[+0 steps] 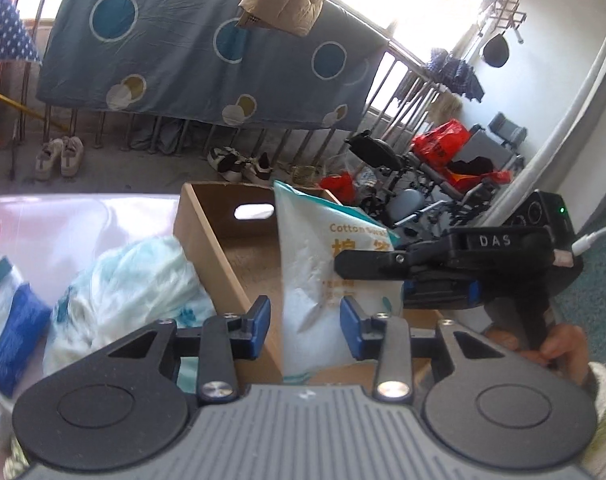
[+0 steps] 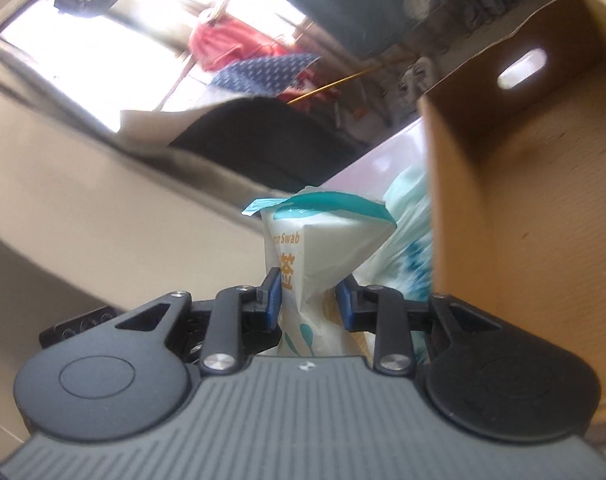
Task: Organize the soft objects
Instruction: 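Carry the swab bag into the cardboard box and open the right gripper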
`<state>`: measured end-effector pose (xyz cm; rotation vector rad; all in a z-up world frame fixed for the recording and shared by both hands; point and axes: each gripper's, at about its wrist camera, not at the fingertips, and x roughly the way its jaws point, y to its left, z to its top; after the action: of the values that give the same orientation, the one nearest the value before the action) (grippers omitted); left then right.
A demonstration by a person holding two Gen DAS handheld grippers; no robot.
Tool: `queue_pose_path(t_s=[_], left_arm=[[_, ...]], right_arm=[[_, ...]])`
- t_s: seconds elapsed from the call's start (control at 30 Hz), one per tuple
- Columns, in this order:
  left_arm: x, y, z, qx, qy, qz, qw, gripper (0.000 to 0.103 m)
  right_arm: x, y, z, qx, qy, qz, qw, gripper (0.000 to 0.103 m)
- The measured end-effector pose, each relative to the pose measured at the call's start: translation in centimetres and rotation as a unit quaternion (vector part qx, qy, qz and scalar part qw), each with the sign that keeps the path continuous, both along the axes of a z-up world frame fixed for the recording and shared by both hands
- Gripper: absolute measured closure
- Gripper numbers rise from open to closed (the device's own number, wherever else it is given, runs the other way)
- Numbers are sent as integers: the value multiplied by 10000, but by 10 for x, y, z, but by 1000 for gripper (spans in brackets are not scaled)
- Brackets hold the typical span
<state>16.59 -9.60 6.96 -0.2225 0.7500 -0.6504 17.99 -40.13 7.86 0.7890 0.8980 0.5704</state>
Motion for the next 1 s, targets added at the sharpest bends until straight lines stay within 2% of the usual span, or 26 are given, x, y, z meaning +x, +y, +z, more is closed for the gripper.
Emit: queue_pose_path(t_s=[0.1, 0.13, 0.17, 0.23, 0.37, 0.57, 0.63, 0.77, 0.87, 0.93, 1.0], left_arm=[[19, -6, -9, 149, 30, 129, 9998, 61], [22, -4, -12, 152, 44, 179, 9997, 59], [24, 1, -16, 174, 53, 241, 9995, 57], [26, 14, -22, 289, 82, 427, 9986, 57], [24, 50, -38, 469, 220, 838, 9951, 57], [19, 89, -54, 557, 522, 1394, 9873, 57], [17, 95, -56, 605, 557, 1466, 9858, 57], [8, 102, -53, 698, 425, 1463, 9859, 57], [-4, 103, -50, 739, 305, 1467, 9860, 57], [-10, 105, -50, 764, 267, 1498, 9854, 57], [-15, 108, -52, 765, 275, 1543, 9847, 57]], right_arm=[[42, -27, -12, -278, 170, -179, 9993, 76], [42, -27, -12, -278, 170, -179, 9993, 76], [76, -40, -31, -516, 365, -253, 9977, 75], [109, -42, -53, -803, 573, -159, 9950, 74], [170, -29, -101, -1410, 932, 185, 9854, 74], [234, 13, -165, -2076, 1091, 517, 9707, 70], [236, 15, -170, -2188, 1084, 381, 9690, 60], [222, 6, -157, -2091, 749, 39, 9750, 59], [206, 6, -138, -2326, 397, -127, 9717, 61], [203, 9, -135, -2480, 321, -158, 9681, 76], [211, 16, -144, -2558, 437, -114, 9657, 85]])
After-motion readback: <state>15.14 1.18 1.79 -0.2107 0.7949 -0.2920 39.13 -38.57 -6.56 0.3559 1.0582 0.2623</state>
